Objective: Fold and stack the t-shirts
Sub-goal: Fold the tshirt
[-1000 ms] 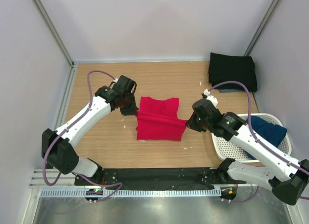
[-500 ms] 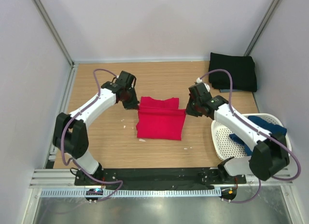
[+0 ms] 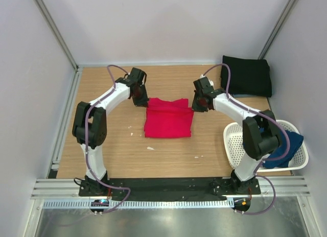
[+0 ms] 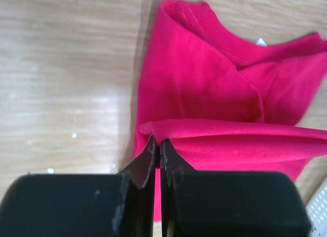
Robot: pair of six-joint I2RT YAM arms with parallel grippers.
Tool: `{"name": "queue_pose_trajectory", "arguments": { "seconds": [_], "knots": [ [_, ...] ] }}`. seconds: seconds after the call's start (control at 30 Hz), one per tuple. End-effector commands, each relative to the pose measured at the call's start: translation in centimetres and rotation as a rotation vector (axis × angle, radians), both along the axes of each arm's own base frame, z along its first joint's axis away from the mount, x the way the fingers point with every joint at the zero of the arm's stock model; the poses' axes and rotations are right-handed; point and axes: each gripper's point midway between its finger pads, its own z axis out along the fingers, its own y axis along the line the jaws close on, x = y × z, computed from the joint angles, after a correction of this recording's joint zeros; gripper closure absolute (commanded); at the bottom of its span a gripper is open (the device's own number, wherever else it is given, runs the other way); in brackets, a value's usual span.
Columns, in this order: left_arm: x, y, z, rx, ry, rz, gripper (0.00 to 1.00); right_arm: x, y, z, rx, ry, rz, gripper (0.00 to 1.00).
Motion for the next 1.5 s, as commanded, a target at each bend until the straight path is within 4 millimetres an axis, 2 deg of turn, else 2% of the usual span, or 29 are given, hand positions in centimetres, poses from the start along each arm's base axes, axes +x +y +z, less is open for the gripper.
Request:
{"name": "queue_pose_trajectory", "arguments": {
  "seconds": [0.0,0.23,0.3,0.4,0.47,0.6,0.7,0.8,0.93,1.0,1.03,1.07,1.1,1.17,1.2,1.23,1.27,1.3,1.33,1.37,1.4,1.43,1.47],
  "knots": [
    [3.0,2.4,-0.7,0.07,-0.047,0.022,1.0,2.5,-1.8,-0.2,-0.082,-0.019,-0.018,0.99],
    [6.1,2.7,-2.0,0.051,-0.053,0.027,1.0,5.6,-1.5,-1.2,-0.101,-0.003,-0.006,0.99],
    [6.8,2.6,-1.2,0.043,-0.07,0.026,1.0,6.1,-1.6,-0.8,-0.111,-0.005,-0.001,0.99],
    [7.1,2.4,0.6,0.027,-0.102,0.024,1.0,6.9,-1.3,1.0,-0.106,-0.041,0.008,0.99],
    [7.0,2.3,1.8,0.014,-0.119,0.026,1.0,7.3,-1.1,3.1,-0.089,-0.08,0.017,0.99],
    [6.4,2.2,5.3,-0.022,-0.174,0.036,1.0,7.6,-0.2,6.6,-0.036,-0.138,0.044,0.99],
    [6.4,2.3,6.7,-0.03,-0.202,0.033,1.0,8.0,0.0,8.0,-0.028,-0.159,0.053,0.99],
    [6.7,2.4,7.6,-0.031,-0.215,0.035,1.0,8.6,0.3,8.1,-0.032,-0.152,0.068,0.99],
    [7.4,2.4,7.6,-0.038,-0.213,0.039,1.0,9.3,0.7,7.5,-0.039,-0.137,0.085,0.99],
    [7.9,2.4,6.7,-0.039,-0.202,0.044,1.0,10.0,0.5,7.5,-0.055,-0.151,0.073,0.99],
    [8.2,2.5,6.5,-0.041,-0.202,0.047,1.0,10.4,0.4,6.8,-0.065,-0.143,0.076,0.99],
    [8.7,2.6,5.3,-0.037,-0.185,0.052,1.0,10.7,0.5,6.7,-0.067,-0.147,0.08,0.99],
    [9.0,2.6,4.8,-0.039,-0.18,0.055,1.0,11.2,0.6,6.6,-0.068,-0.153,0.082,0.99],
    [10.0,2.8,4.2,-0.049,-0.18,0.067,1.0,12.3,0.7,5.3,-0.073,-0.147,0.088,0.99],
    [10.6,3.1,3.0,-0.044,-0.168,0.078,1.0,13.3,0.8,5.5,-0.063,-0.174,0.087,0.99],
    [11.1,3.3,2.3,-0.044,-0.161,0.087,1.0,13.8,0.9,4.0,-0.063,-0.155,0.09,0.99],
    [12.1,3.4,2.7,-0.053,-0.18,0.094,1.0,14.3,1.0,3.6,-0.056,-0.154,0.093,0.99],
    [12.7,3.8,1.3,-0.051,-0.159,0.106,0.99,15.4,1.4,4.0,-0.043,-0.182,0.09,0.99],
    [13.4,4.0,1.3,-0.053,-0.167,0.115,0.99,16.1,1.5,3.6,-0.036,-0.192,0.088,0.99],
    [14.6,4.1,2.2,-0.062,-0.2,0.118,0.96,16.8,1.4,2.5,-0.032,-0.185,0.078,0.99],
    [15.3,4.4,1.3,-0.062,-0.193,0.12,0.8,18.0,1.7,3.2,-0.014,-0.216,0.07,0.96],
    [15.8,4.4,1.5,-0.069,-0.197,0.115,0.66,18.6,1.8,3.4,0.003,-0.228,0.07,0.87],
    [15.9,4.4,1.5,-0.075,-0.186,0.104,0.53,19.1,2.0,3.0,0.021,-0.227,0.076,0.66]
  ]
}}
